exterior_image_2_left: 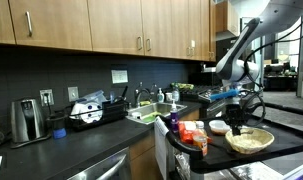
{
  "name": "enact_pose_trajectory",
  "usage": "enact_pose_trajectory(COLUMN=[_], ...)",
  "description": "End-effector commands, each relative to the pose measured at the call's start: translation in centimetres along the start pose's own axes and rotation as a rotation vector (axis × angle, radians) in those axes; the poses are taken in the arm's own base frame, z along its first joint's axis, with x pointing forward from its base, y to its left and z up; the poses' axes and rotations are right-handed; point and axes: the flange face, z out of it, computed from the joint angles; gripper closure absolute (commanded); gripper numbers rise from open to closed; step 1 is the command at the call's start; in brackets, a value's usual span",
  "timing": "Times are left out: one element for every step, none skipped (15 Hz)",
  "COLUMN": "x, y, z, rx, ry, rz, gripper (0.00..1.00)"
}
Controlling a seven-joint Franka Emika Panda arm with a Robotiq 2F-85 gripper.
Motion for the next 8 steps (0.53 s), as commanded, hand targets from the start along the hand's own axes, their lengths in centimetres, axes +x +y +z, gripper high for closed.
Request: enact_pose_trajectory(x=[1.64, 1.87, 2.14, 2.23, 2.41, 2.33, 2.17, 2.01], y=[-0.3, -0.33, -0.43, -0.49, -0.58, -0.74, -0.91, -1.11], z=[1.38, 1.62, 1.91, 2.02, 2.13, 2.11, 1.99, 1.69], rx=[-0.015, -0.021, -0.024, -0.025, -0.025, -0.017, -0.013, -0.002], ry=[-0.034, -0.034, -0.03, -0.025, -0.015, -0.004, 0.028, 0.057], rz=[0.032, 0.036, 0.037, 0.036, 0.033, 0.015, -0.018, -0.058], gripper=[0.75, 0.59, 0.55, 0.49, 0.42, 0.34, 0.28, 0.22])
